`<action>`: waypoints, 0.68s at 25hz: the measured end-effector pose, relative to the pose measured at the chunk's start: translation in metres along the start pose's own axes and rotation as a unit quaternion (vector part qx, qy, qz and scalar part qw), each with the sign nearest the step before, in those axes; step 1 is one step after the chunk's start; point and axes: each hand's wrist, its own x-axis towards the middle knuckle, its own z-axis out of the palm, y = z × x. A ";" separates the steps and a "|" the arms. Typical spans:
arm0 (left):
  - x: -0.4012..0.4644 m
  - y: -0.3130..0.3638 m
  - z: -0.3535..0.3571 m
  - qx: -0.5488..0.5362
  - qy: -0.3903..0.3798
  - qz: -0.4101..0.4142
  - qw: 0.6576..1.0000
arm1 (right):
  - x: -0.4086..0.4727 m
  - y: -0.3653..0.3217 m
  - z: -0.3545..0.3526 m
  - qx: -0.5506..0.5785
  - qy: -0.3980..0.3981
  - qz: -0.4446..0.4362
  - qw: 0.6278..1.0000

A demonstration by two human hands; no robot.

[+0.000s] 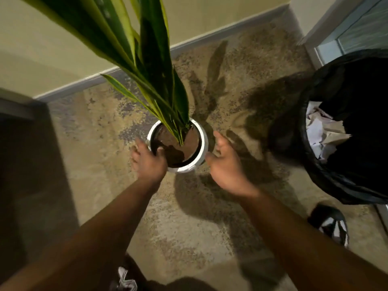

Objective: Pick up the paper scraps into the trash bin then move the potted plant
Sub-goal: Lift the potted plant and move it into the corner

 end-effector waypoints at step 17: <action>0.036 -0.006 -0.018 -0.148 -0.227 -0.094 0.958 | 0.081 -0.009 0.063 -0.313 -0.085 0.055 0.944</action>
